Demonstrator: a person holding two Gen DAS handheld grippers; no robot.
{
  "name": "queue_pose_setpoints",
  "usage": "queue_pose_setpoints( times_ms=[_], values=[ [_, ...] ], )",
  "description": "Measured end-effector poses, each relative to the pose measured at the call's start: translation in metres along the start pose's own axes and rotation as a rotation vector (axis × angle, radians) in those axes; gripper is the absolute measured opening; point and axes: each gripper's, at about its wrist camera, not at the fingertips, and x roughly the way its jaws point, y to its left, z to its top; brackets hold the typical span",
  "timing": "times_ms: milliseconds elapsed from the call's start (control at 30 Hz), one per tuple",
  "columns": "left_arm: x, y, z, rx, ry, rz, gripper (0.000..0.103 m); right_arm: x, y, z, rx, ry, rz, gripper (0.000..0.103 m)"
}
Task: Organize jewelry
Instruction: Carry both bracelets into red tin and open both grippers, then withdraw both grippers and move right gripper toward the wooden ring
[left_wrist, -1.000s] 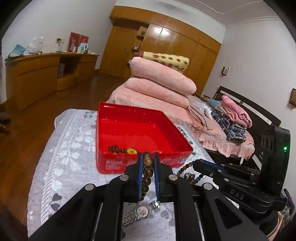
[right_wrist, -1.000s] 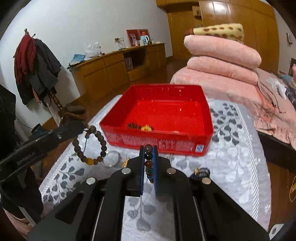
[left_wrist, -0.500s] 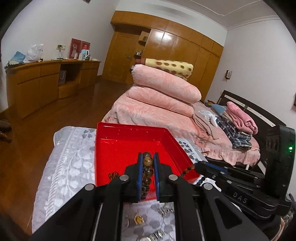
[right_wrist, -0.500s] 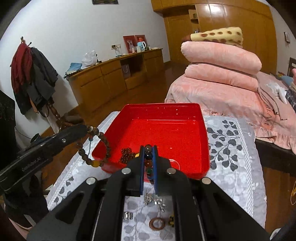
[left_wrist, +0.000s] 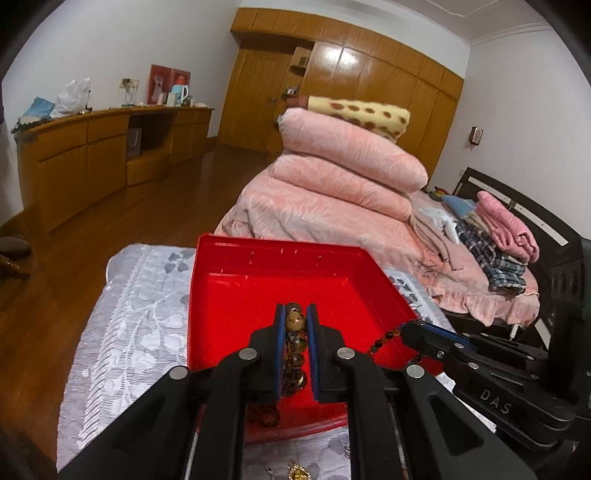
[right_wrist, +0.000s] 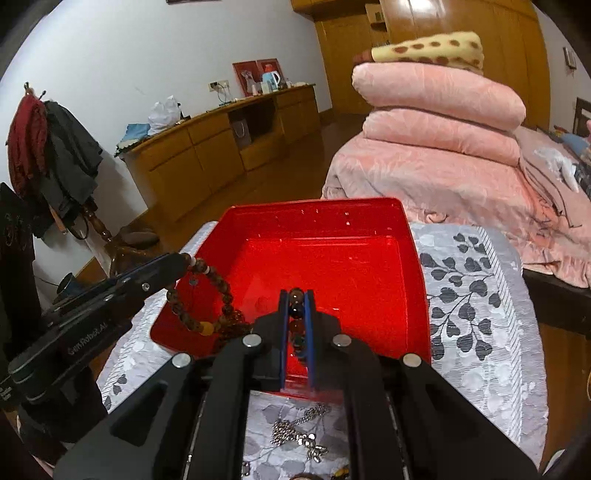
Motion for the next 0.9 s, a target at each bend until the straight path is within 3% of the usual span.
queue_pose_setpoints(
  times_ms=[133, 167, 200, 233, 367, 433, 500, 733, 800, 900],
  values=[
    [0.018, 0.008, -0.004, -0.001, 0.043, 0.022, 0.013, 0.013, -0.006, -0.002, 0.016, 0.021, -0.013, 0.012],
    [0.020, 0.009, -0.005, -0.007, 0.049, 0.026, 0.016, 0.015, -0.009, -0.004, 0.025, 0.022, -0.026, 0.023],
    [0.022, 0.011, -0.006, -0.012, 0.057, 0.027, 0.027, 0.014, -0.010, -0.004, 0.029, 0.022, -0.031, 0.034],
    [0.022, 0.013, -0.007, -0.016, 0.059, 0.031, 0.039, 0.013, -0.010, -0.004, 0.032, 0.016, -0.040, 0.034],
    [0.008, 0.011, -0.009, 0.009, 0.038, 0.062, 0.047, 0.000, -0.010, -0.009, 0.032, -0.006, -0.056, 0.037],
    [-0.006, 0.007, -0.012, 0.034, 0.018, 0.083, 0.066, -0.010, -0.009, -0.013, 0.027, -0.025, -0.071, 0.049],
    [-0.018, 0.005, -0.017, 0.063, 0.006, 0.117, 0.076, -0.024, -0.008, -0.021, 0.016, -0.043, -0.089, 0.057],
    [-0.061, 0.013, -0.052, 0.070, 0.009, 0.150, 0.092, -0.055, -0.008, -0.068, 0.020, -0.031, -0.094, 0.072],
    [-0.071, 0.017, -0.064, 0.058, 0.005, 0.188, 0.094, -0.062, -0.007, -0.080, 0.022, -0.027, -0.109, 0.075],
    [-0.084, 0.022, -0.084, 0.052, 0.007, 0.186, 0.095, -0.071, -0.010, -0.100, 0.042, -0.014, -0.118, 0.075]
  ],
)
